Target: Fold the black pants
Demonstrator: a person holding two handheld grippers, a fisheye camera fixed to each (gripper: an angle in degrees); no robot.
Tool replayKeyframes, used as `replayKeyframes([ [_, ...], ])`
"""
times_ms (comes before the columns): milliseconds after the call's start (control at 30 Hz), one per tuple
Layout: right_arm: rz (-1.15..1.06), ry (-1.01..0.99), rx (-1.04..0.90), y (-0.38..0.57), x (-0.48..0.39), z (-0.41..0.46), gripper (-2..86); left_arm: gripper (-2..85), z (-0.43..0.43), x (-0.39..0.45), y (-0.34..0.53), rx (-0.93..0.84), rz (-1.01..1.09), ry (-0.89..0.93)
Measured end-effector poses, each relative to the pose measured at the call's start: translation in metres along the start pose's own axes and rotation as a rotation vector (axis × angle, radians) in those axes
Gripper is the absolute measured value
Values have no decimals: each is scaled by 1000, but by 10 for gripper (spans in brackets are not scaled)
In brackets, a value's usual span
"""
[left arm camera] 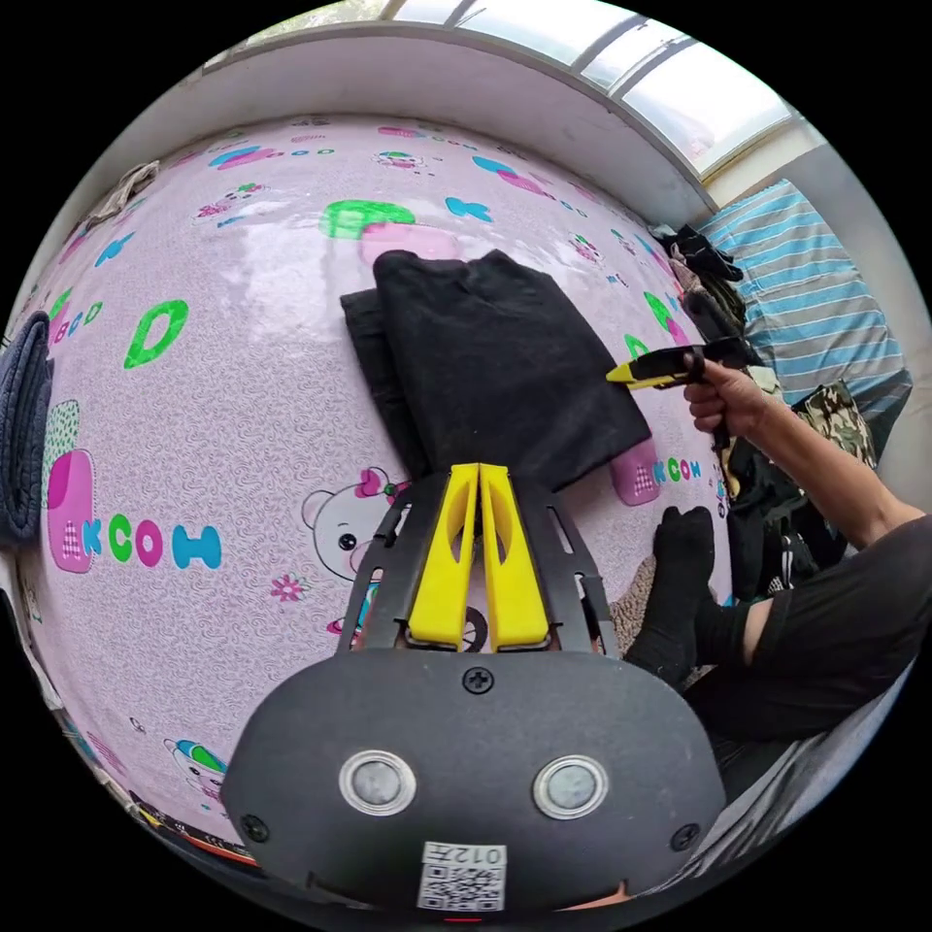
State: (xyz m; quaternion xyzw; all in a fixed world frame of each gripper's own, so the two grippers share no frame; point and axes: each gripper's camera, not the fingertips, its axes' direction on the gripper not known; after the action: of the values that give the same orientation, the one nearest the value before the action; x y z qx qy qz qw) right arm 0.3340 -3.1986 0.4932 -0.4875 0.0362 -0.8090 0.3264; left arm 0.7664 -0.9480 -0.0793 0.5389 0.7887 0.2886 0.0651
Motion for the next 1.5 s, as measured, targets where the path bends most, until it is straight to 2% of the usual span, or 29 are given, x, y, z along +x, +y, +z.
replayKeyframes([
  [133,46,-91,-48,-2,-17,-22,72,6,-9,-7,-5,11,-78,89],
  [200,57,-153,-31,2,-25,-27,85,12,-23,-40,-13,104,-228,154],
  [300,70,-219,1,9,-42,-32,96,20,-23,-74,-29,149,-336,232],
  [467,78,-237,-8,11,-80,-28,97,24,-5,-91,-53,139,-385,317],
  [633,66,-202,-26,9,-118,-16,81,12,2,-78,-60,147,-325,309],
  [733,52,-158,-23,7,-147,-13,82,6,-23,-46,-59,196,-191,191],
  [800,37,-128,-29,5,-164,-9,84,4,-38,-16,-50,239,-88,31],
  [867,31,-106,-41,1,-182,-2,85,4,-22,-19,-47,173,-127,-36],
  [900,33,-103,-41,-1,-187,-1,85,4,-8,-28,-47,133,-173,-32],
  [1033,41,-60,-23,-5,-213,13,83,6,5,-37,-46,155,-220,27],
  [1167,66,-126,-9,-7,-221,20,90,10,-3,-43,-41,160,-248,90],
  [1233,77,-161,4,-7,-224,21,93,9,-21,-44,-31,248,-290,74],
  [1267,81,-175,18,-6,-226,21,95,8,-35,-36,-28,310,-261,52],
  [1333,87,-199,27,-5,-229,23,100,7,-44,-16,-30,316,-172,53],
  [1400,95,-220,19,-4,-230,30,105,5,-37,15,-35,238,-29,90],
  [1500,90,-229,-12,-4,-235,47,109,1,-20,42,-28,154,61,76],
])
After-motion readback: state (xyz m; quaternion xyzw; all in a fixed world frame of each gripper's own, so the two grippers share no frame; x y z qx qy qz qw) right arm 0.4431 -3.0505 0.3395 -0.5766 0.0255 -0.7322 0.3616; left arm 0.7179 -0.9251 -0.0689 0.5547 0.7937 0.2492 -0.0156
